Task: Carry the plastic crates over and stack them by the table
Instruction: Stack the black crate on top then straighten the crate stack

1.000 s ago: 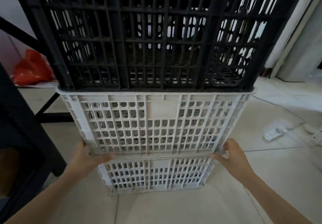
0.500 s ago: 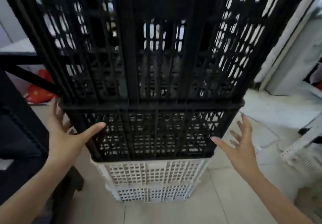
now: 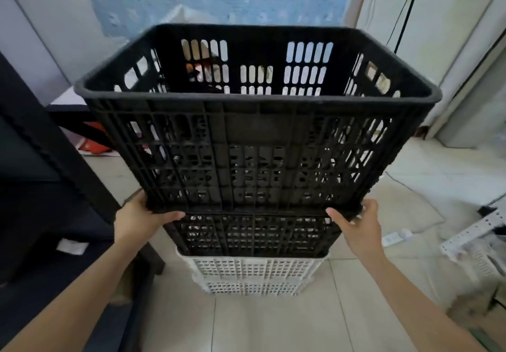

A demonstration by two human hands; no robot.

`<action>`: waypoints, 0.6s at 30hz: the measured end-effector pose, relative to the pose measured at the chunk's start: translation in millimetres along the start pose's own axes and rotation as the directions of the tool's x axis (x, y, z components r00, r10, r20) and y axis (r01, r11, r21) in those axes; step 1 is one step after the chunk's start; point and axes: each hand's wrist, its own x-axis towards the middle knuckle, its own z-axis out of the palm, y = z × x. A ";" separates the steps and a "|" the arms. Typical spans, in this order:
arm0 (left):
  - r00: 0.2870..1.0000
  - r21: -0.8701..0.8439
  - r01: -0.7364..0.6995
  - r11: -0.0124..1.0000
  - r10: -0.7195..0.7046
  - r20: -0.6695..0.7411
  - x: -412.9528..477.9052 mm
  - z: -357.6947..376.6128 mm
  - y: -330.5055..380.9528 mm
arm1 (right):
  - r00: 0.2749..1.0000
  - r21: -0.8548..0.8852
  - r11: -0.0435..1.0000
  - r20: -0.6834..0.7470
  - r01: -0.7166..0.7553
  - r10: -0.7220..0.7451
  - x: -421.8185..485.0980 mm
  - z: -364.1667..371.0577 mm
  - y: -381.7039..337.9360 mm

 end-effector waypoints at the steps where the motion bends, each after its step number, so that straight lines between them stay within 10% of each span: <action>1: 1.000 0.006 0.020 1.000 -0.020 0.014 0.6 -1.2 2.8 | 1.000 0.007 1.000 -0.005 -0.016 0.016 -1.1 0.6 0.5; 18: 0.971 -0.070 0.236 0.969 -0.238 -0.010 29.4 2.8 24.9 | 0.993 0.334 0.938 0.097 -0.094 0.065 24.0 9.3 -6.1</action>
